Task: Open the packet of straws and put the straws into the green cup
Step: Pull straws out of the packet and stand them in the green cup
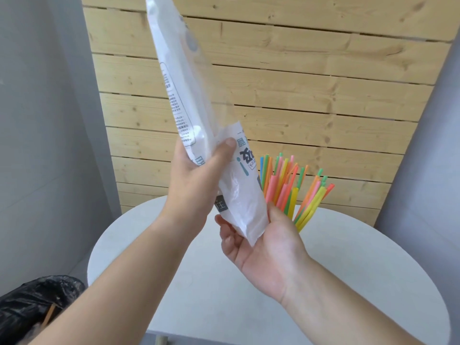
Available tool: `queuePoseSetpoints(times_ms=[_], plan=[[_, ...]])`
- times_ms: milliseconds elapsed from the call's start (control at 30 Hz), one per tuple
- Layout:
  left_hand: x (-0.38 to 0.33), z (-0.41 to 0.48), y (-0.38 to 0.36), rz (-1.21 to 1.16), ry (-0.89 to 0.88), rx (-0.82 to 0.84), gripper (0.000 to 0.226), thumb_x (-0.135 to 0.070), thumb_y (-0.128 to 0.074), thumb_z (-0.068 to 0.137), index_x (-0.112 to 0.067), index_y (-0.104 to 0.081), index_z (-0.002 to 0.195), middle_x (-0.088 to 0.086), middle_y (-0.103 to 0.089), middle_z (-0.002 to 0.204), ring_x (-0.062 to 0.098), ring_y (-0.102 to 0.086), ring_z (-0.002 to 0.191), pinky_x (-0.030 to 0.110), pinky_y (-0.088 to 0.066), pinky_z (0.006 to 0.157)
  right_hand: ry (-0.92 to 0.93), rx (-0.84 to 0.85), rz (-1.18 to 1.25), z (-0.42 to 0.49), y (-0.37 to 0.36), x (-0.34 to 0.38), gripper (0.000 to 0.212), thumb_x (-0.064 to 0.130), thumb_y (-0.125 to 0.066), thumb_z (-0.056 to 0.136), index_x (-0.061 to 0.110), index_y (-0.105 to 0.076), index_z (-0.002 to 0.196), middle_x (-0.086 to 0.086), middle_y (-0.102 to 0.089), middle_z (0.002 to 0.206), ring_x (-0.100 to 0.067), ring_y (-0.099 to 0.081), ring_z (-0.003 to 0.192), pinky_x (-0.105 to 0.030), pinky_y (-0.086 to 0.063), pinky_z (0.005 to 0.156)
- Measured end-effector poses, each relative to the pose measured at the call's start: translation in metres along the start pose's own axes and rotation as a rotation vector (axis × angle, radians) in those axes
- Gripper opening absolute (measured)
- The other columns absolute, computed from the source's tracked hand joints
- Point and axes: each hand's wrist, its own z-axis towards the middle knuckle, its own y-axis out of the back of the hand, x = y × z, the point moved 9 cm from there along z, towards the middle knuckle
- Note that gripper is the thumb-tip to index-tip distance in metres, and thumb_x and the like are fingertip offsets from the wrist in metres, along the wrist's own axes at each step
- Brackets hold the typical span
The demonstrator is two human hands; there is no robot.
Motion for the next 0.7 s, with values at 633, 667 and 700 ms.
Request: queuePoseSetpoints(times_ms=[633,667,700], plan=[[0.007,-0.012,-0.012,-0.126,0.180,0.026,0.049,-0.045,-0.061,0.095,-0.008,-0.065,0.128,0.011,-0.068,0.098,0.029,-0.071,0.085,0.034,-0.055,0.062,0.029,-0.163,-0.086,0.011,0.026,0.000,0.019,0.022,-0.040,0.093,0.017,-0.053,0.080,-0.006,-0.039,0.070,-0.013,-0.025,0.038,-0.018,-0.017,0.035],[0.004,-0.011,-0.010,-0.125,0.161,0.028,0.052,-0.044,-0.062,0.096,-0.005,-0.063,0.131,0.013,-0.067,0.099,0.032,-0.071,0.086,0.034,-0.056,0.061,0.027,-0.162,-0.079,0.010,0.026,0.000,0.018,0.020,-0.040,0.092,0.017,-0.053,0.079,-0.006,-0.040,0.070,-0.013,-0.027,0.039,-0.018,-0.018,0.035],[0.002,-0.010,-0.008,-0.126,0.143,0.028,0.049,-0.041,-0.061,0.100,-0.003,-0.061,0.131,0.015,-0.066,0.100,0.034,-0.070,0.086,0.035,-0.056,0.060,0.029,-0.161,-0.078,0.009,0.025,0.001,0.018,0.017,-0.041,0.090,0.016,-0.054,0.078,-0.007,-0.042,0.069,-0.013,-0.029,0.040,-0.018,-0.020,0.035]])
